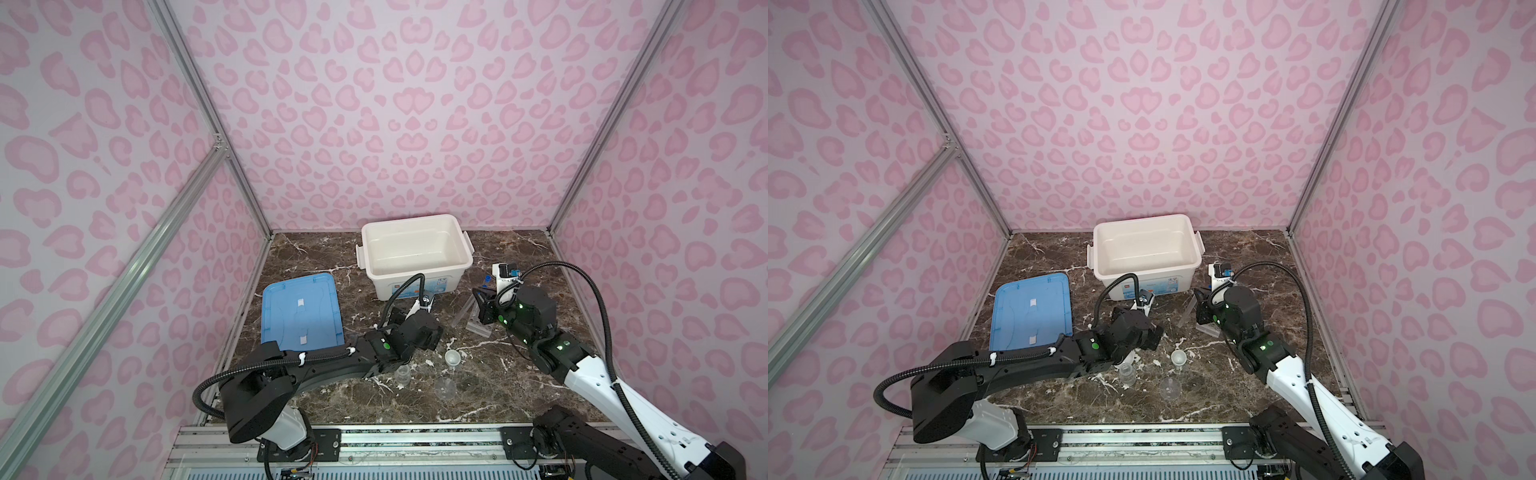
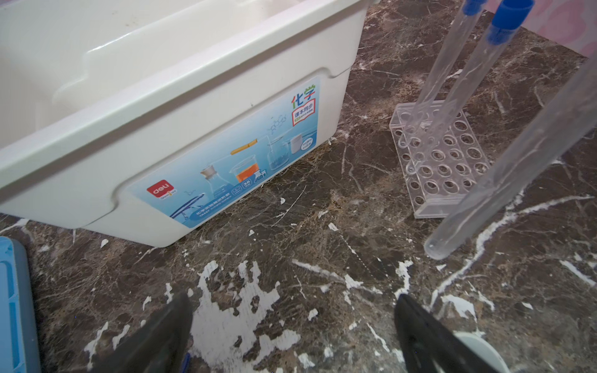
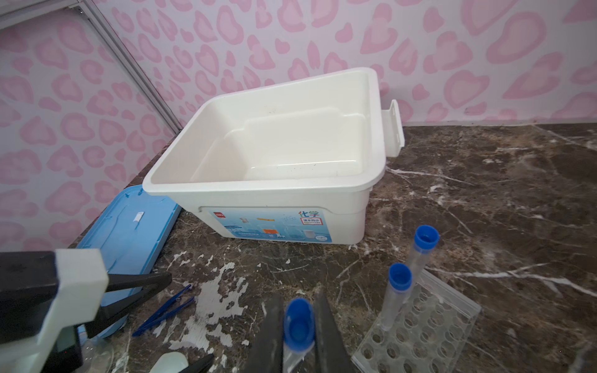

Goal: Organize the chemistry lab equipment
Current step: 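Close the right gripper on the tube's cap while the left gripper opens, then carry the tube with the right gripper to above the clear rack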

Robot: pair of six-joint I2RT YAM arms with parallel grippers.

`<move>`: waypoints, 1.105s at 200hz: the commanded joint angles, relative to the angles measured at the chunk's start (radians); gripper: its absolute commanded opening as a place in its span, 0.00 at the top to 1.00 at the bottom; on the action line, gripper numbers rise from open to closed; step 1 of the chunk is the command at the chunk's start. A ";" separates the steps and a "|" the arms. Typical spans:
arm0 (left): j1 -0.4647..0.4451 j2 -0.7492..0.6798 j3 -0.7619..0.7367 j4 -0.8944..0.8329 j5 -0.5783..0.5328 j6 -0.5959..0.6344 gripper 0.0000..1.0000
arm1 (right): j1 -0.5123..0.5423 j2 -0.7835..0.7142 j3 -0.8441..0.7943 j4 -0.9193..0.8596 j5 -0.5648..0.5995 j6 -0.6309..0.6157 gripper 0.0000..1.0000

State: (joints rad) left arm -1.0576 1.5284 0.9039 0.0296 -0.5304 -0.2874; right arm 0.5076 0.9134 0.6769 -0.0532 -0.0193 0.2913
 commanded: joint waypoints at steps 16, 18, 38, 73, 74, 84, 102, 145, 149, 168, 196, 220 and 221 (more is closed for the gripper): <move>0.001 0.020 0.016 -0.016 -0.005 -0.018 0.02 | 0.035 -0.010 -0.033 0.030 0.193 -0.063 0.90; 0.001 0.021 0.016 -0.016 -0.005 -0.020 0.02 | 0.038 -0.010 -0.036 0.033 0.198 -0.064 0.90; 0.001 0.027 0.020 -0.021 -0.003 -0.020 0.02 | 0.049 -0.010 -0.055 0.056 0.244 -0.074 0.90; 0.001 0.031 0.016 -0.026 0.000 -0.021 0.02 | 0.052 -0.008 -0.087 0.107 0.280 -0.081 0.90; 0.001 0.031 0.016 -0.026 0.000 -0.021 0.02 | 0.052 -0.008 -0.088 0.110 0.281 -0.081 0.90; 0.001 0.033 0.015 -0.028 0.000 -0.023 0.02 | 0.052 -0.007 -0.095 0.124 0.286 -0.079 0.90; 0.001 0.037 0.016 -0.030 0.002 -0.023 0.02 | 0.051 -0.001 -0.107 0.151 0.301 -0.074 0.90; 0.001 0.044 0.020 -0.030 0.006 -0.022 0.01 | 0.054 0.029 -0.115 0.184 0.311 -0.091 0.90; -0.001 0.043 0.020 -0.030 0.006 -0.022 0.01 | 0.055 0.032 -0.116 0.185 0.313 -0.098 0.90; -0.001 0.041 0.018 -0.029 0.006 -0.021 0.00 | 0.058 0.042 -0.120 0.196 0.323 -0.112 0.90; -0.001 0.040 0.015 -0.026 0.004 -0.023 0.02 | 0.062 0.046 -0.120 0.198 0.332 -0.128 0.90; -0.001 0.042 0.016 -0.025 0.001 -0.023 0.02 | 0.064 0.048 -0.115 0.184 0.335 -0.137 0.90; -0.001 0.044 0.016 -0.025 0.001 -0.023 0.02 | 0.063 0.048 -0.114 0.184 0.335 -0.137 0.90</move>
State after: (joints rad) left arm -1.0588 1.5673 0.9112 -0.0044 -0.5228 -0.3054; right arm 0.5686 0.9581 0.5629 0.1085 0.2951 0.1722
